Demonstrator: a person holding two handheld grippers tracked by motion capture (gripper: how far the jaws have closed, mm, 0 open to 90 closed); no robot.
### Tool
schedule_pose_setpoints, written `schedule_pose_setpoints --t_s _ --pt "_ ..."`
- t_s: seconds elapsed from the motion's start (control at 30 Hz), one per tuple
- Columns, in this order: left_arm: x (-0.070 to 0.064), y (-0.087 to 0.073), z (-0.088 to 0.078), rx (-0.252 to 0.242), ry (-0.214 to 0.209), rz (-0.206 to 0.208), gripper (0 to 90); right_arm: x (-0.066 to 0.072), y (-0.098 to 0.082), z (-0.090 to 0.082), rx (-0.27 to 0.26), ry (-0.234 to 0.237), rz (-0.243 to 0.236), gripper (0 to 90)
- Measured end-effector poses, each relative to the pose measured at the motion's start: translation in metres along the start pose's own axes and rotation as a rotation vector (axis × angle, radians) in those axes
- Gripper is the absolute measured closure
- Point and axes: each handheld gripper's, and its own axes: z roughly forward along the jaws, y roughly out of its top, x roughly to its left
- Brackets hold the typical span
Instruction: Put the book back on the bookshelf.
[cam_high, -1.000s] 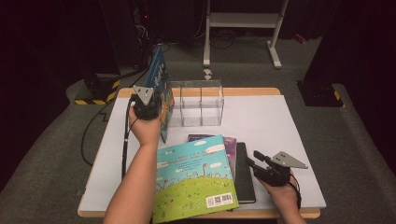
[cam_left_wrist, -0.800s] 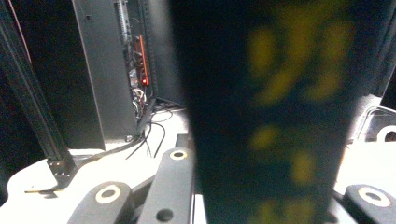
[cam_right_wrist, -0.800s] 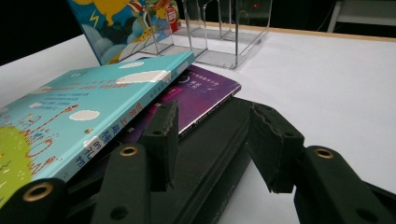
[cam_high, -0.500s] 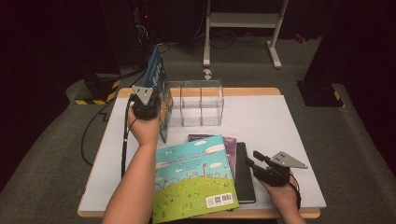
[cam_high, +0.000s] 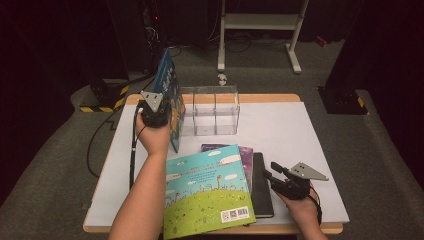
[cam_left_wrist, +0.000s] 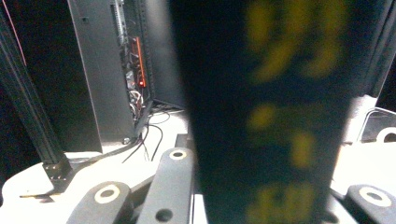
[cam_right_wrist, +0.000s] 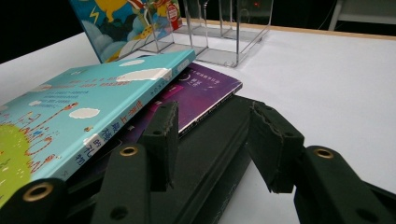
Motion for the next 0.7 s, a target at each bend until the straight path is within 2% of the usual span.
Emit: schedule_pose_setpoints --t_s 0.3,0.7 --pt "0.0015 -0.0009 -0.0011 0.0 -0.01 -0.007 77.2 0.0007 -0.0003 0.0005 0.003 0.001 -0.001 52.9" --pt "0.0064 -0.0011 -0.0037 0.016 -0.035 -0.04 65.5 0.0013 -0.0008 0.0014 0.006 0.001 -0.002 52.4"
